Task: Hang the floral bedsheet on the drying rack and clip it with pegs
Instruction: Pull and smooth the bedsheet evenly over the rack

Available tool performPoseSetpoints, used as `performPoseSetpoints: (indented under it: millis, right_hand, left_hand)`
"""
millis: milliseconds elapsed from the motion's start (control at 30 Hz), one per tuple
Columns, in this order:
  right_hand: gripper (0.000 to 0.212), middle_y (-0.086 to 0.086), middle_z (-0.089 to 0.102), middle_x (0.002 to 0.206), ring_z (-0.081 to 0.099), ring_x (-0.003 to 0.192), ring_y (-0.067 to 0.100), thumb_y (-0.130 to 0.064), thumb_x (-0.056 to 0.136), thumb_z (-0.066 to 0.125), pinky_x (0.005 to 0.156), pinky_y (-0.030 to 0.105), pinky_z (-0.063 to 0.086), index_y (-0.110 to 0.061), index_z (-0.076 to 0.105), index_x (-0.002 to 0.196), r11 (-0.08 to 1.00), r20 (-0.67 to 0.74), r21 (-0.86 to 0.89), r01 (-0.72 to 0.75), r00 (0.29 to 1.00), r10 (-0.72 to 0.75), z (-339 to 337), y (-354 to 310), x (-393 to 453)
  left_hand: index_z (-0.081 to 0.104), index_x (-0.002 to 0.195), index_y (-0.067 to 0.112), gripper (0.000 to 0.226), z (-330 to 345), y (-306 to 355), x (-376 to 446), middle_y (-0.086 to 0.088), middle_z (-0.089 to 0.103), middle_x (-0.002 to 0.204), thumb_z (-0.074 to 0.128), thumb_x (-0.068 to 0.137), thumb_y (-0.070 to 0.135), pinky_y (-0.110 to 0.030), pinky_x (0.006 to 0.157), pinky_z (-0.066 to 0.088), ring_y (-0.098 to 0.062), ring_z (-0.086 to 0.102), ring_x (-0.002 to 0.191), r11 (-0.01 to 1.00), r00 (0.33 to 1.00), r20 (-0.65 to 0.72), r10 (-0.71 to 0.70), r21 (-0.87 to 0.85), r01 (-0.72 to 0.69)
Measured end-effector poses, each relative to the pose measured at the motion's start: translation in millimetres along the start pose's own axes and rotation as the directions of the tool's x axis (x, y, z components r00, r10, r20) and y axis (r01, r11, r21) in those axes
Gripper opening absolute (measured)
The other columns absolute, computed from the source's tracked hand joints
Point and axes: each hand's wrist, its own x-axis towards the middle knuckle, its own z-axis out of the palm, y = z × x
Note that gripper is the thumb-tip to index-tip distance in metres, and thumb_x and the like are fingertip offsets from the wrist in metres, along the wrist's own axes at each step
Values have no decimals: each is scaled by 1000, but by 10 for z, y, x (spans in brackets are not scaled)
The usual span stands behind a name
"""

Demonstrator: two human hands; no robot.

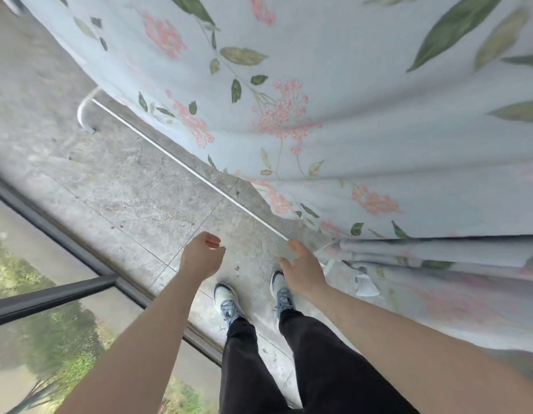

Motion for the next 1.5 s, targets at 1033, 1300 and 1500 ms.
performPoseSetpoints:
  millis: [1033, 1300, 1500]
  right_hand:
    - [59, -4, 44, 157, 50, 137, 21, -35, 101, 59, 110, 34, 40, -24, 38, 155, 958, 13, 33, 286, 958, -286, -1034, -1780, -707]
    - [56, -4, 46, 155, 54, 131, 21, -38, 100, 60, 108, 38, 45, -29, 42, 153, 949, -31, 91, 301, 953, -300, -786, -2686, -645]
    - [51, -9, 50, 149, 56, 124, 14, -39, 100, 60, 99, 31, 46, -32, 46, 149, 907, -103, 100, 409, 911, -399, -667, -3637, -772]
  left_hand:
    - [65, 110, 26, 18, -1982, 1102, -1052, 15, 66, 113, 70, 93, 25, -36, 80, 56, -19, 70, 89, 960, 956, -273, 105, -223, -170]
    - [64, 102, 31, 15, -3125, 1139, -465, 16, 67, 110, 70, 89, 25, -45, 92, 57, -21, 70, 96, 955, 941, -290, 174, -182, -233]
    - [65, 104, 29, 17, -4275, 1316, -71, 18, 67, 106, 70, 89, 22, -42, 90, 57, -22, 69, 100, 946, 897, -349, 271, -76, -315]
